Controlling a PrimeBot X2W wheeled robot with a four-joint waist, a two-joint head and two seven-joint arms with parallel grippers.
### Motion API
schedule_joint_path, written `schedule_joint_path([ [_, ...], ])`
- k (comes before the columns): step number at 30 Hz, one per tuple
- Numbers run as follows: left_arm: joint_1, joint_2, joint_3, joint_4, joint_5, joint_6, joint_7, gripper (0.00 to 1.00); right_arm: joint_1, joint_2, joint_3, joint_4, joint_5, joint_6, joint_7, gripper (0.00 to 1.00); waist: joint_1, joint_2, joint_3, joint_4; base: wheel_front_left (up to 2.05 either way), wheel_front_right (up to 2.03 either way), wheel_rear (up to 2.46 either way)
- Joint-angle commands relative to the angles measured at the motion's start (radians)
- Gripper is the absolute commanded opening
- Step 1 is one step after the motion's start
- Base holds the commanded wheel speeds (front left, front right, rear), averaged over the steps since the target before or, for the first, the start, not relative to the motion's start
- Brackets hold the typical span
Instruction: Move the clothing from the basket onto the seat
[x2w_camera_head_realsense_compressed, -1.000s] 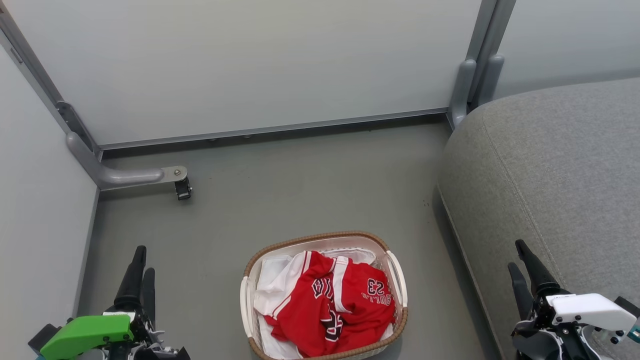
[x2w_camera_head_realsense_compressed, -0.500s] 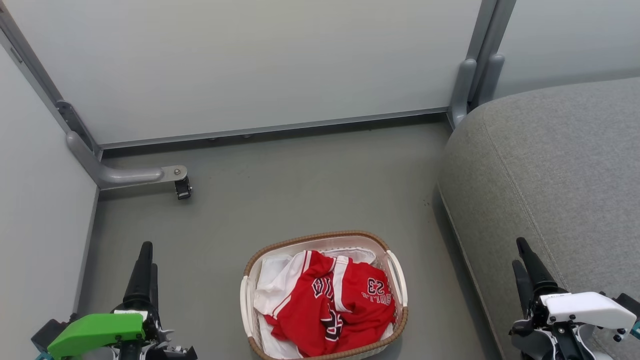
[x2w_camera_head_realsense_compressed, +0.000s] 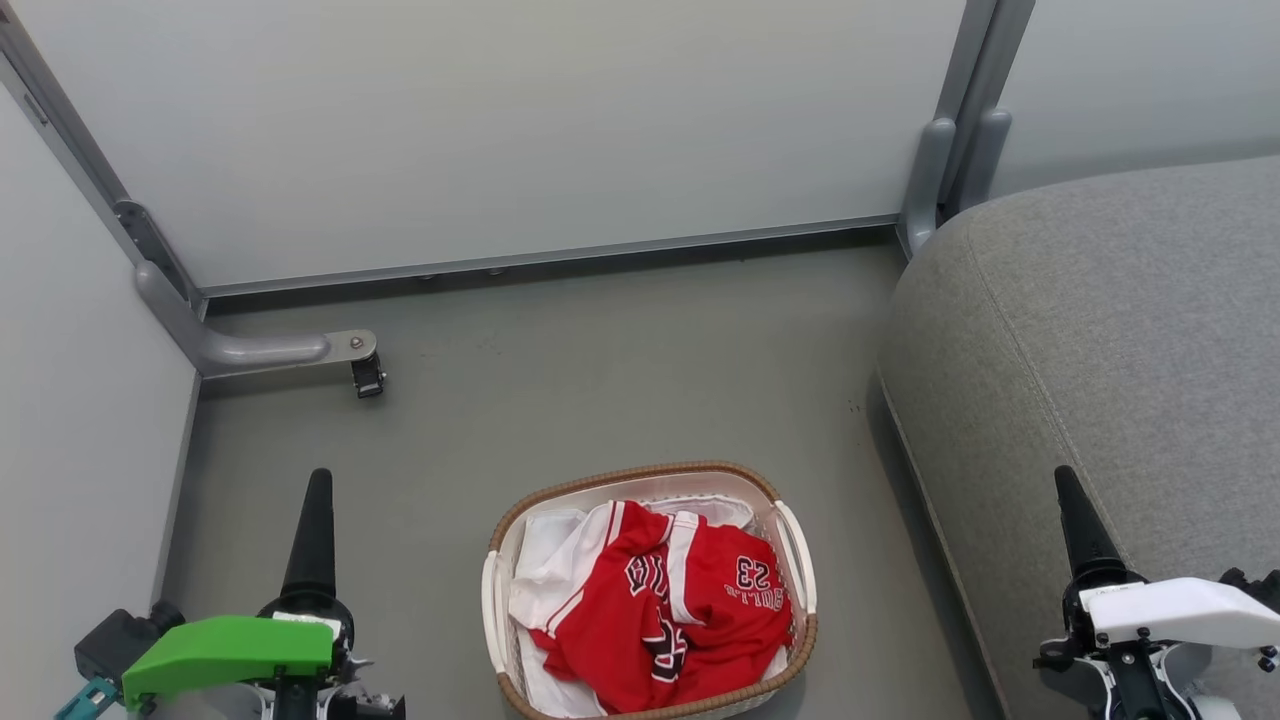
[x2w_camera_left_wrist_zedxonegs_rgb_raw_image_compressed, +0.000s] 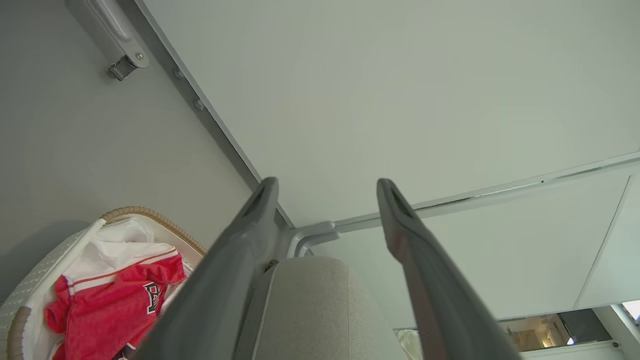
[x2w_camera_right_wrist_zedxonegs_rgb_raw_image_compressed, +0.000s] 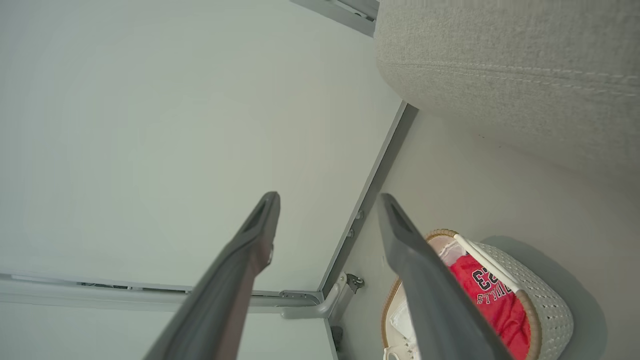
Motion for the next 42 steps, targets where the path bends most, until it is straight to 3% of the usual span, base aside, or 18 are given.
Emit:
schedule_joint_path([
  [1, -0.003, 0.006, -0.006, -0.024, 0.041, -0.002, -0.01, 1.0, -0.007, -0.009, -0.005, -0.02, -0.039, 0.0, -0.011, 1.0, 0.0, 0.0, 0.0, 0.001, 0.0, 0.0, 0.0],
  [23, 0.036, 0.008, -0.041, -0.043, 0.375, 0.026, -0.082, 1.0, 0.017, -0.012, 0.039, -0.089, -0.463, 0.0, -0.084, 1.0, 0.0, 0.0, -0.001, 0.001, 0.0, 0.0, 0.0],
  [42, 0.063, 0.009, -0.056, -0.036, 0.605, 0.038, -0.134, 1.0, 0.035, -0.015, 0.075, -0.084, -0.693, 0.0, -0.136, 1.0, 0.0, 0.0, -0.001, 0.005, 0.0, 0.0, 0.0],
])
